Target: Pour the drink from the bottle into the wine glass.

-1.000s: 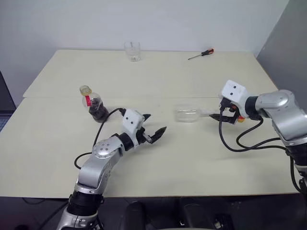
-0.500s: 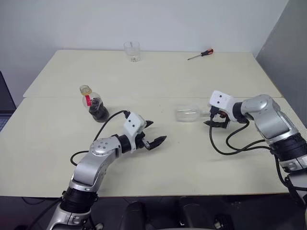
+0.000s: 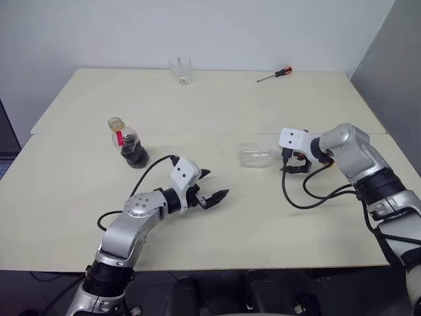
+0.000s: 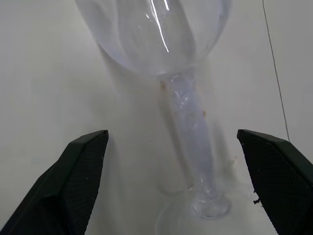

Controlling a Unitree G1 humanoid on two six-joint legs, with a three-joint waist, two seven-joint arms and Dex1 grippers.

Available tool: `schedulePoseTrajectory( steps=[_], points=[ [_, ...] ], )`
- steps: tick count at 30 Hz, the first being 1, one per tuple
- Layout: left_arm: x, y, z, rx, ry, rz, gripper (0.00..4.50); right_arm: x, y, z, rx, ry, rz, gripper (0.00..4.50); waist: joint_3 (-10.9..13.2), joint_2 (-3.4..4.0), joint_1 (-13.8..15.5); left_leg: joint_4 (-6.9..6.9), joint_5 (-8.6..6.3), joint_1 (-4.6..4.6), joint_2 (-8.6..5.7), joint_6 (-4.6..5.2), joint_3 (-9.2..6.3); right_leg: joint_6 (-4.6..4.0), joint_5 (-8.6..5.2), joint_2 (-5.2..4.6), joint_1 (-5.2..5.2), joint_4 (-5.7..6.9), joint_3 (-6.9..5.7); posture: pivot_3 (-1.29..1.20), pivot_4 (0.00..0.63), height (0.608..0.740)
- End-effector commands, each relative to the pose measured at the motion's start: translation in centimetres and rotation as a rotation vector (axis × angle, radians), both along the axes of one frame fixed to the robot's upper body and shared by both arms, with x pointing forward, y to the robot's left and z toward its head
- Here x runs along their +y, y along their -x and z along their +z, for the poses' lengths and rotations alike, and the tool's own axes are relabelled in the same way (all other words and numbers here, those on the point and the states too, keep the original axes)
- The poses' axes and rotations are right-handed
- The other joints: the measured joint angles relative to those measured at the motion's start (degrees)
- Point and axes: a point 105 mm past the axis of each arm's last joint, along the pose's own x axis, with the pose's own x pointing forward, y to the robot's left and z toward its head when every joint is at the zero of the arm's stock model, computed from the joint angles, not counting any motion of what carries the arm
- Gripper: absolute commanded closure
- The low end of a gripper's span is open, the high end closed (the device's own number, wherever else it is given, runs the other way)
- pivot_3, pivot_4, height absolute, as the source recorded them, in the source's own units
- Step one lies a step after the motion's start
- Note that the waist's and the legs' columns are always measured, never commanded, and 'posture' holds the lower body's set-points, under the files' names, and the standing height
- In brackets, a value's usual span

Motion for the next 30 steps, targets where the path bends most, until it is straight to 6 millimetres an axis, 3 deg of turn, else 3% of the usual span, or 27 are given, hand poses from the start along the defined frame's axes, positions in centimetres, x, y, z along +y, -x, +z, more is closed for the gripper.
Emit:
schedulePoseTrajectory(
  steps=[1,6,14,19,30],
  points=[
    [-0.5,0.2,1.3,-0.054,0.013,-0.011,0.03,0.0,-0.7,1.0,-0.029,0.047,0.020,0.00,0.0,0.00,0.0,0.00,0.00,0.00,0.00,0.00,0.00,0.00,0.00,0.00,0.01,0.00,-0.02,0.00,0.150,0.740],
    [-0.3,0.2,1.3,-0.062,0.009,0.006,0.03,0.0,-1.3,1.2,-0.030,0.062,0.019,0.00,0.0,0.00,0.0,0.01,0.00,0.00,0.01,0.00,0.00,-0.01,0.01,-0.02,0.01,0.00,0.01,0.00,0.150,0.740],
    [-0.3,0.6,0.9,-0.060,0.007,0.013,0.00,0.8,-1.8,2.2,-0.063,0.075,0.045,2.68,0.0,0.01,0.0,0.00,0.00,0.01,0.02,0.00,-0.01,-0.02,0.01,-0.01,0.00,0.02,0.02,0.00,0.150,0.740],
    [-0.1,0.4,0.9,-0.063,0.003,0.020,0.00,1.5,-1.8,3.0,-0.081,0.076,0.068,2.68,0.0,0.01,0.0,0.01,0.00,0.01,0.02,0.00,-0.01,-0.02,0.01,-0.03,0.00,0.02,0.03,0.00,0.150,0.740],
    [-0.3,0.1,0.8,-0.066,0.001,0.021,0.00,2.9,-1.7,2.0,-0.075,0.146,0.137,2.68,0.0,0.01,0.0,0.00,0.00,0.01,0.02,0.00,-0.01,-0.02,0.01,-0.03,0.00,0.03,0.02,0.00,0.150,0.740]
  ],
)
